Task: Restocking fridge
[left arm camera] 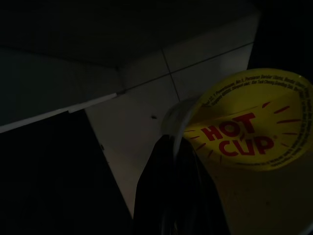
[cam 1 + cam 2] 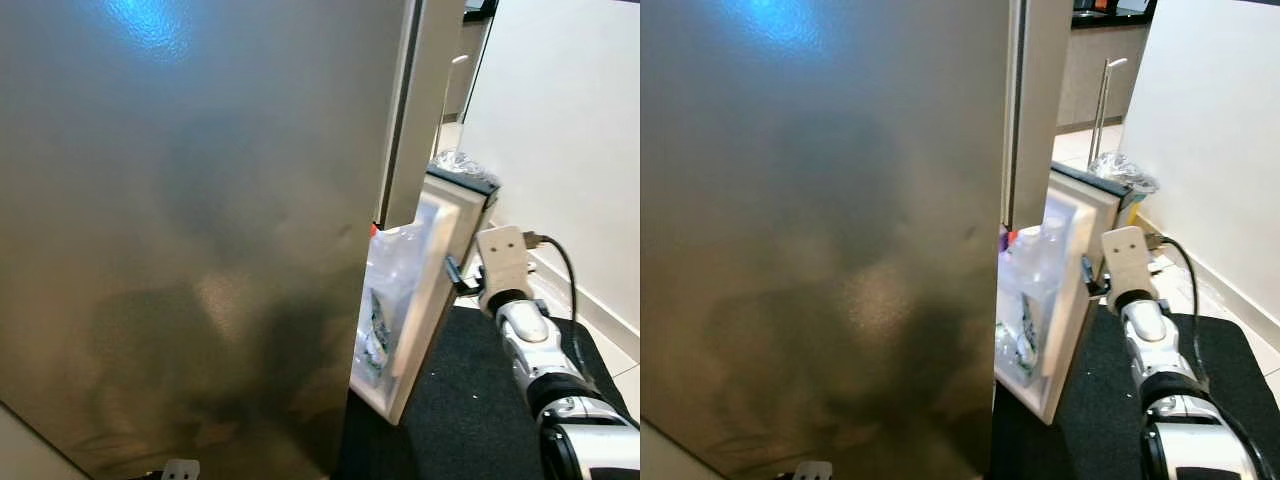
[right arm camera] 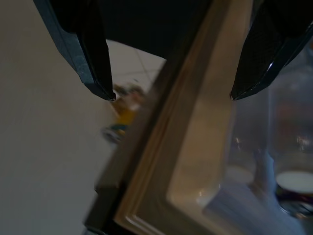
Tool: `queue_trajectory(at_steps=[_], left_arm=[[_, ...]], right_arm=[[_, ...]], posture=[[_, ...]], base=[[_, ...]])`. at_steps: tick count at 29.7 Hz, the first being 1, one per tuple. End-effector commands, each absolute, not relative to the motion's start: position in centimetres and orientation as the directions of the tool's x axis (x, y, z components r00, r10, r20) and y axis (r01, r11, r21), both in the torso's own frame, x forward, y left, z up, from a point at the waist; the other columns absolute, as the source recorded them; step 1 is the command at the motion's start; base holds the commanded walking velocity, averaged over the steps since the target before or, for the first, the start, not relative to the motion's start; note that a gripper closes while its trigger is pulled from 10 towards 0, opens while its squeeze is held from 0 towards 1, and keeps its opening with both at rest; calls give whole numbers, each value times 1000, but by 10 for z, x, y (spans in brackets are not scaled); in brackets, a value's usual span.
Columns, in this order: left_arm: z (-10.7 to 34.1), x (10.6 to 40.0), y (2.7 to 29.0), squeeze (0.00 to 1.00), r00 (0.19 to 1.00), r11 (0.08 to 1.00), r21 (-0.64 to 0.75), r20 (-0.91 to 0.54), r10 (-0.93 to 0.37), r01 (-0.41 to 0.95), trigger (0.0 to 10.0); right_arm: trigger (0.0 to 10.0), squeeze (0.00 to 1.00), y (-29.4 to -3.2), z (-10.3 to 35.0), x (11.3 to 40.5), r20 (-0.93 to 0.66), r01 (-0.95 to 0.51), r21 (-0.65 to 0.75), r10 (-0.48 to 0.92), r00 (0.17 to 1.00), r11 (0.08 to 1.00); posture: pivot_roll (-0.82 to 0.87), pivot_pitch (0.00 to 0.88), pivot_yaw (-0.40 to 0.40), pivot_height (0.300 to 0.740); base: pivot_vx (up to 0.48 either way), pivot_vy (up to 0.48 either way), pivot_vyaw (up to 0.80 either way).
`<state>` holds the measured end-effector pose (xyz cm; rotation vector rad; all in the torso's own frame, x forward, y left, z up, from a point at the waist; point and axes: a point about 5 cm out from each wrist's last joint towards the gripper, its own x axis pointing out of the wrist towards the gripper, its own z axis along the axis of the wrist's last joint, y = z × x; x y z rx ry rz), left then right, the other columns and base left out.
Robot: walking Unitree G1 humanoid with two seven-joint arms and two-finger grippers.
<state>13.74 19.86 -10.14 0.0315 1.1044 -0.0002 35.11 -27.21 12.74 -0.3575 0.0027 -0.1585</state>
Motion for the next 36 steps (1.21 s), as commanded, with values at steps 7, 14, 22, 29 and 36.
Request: queue_trajectory(at_steps=[7,14,22,29,36], left_arm=[[-103,134,197,0,438,999,25,-899,8,34,10000],[-103,134,197,0,436,999,25,-900,5,40,10000],[-103,134,197,0,435,999,22,-901,2,42,10000],[-103,135,196,0,433,999,-11,-901,-25,36,10000],[-102,136,195,0,433,999,-20,-900,-37,42,10000]], right_arm=[[10000,0,-269,50,313,-286,90,-363,-202,937,927],[10000,0,-261,-1,272,-488,22,-351,-203,849,936],[10000,0,-250,-61,198,-727,-54,-300,-192,660,952],[10000,0,-243,-90,142,-854,-107,-256,-173,491,961],[10000,0,-239,-98,122,-891,-155,-239,-153,427,959]], posture=[[-28,0,0,740],[-28,0,0,740],[-28,0,8,740],[-30,0,8,740],[-32,0,9,740]], base=[[0,0,0],[0,0,0],[0,0,0],[0,-99,0],[0,-343,0]])
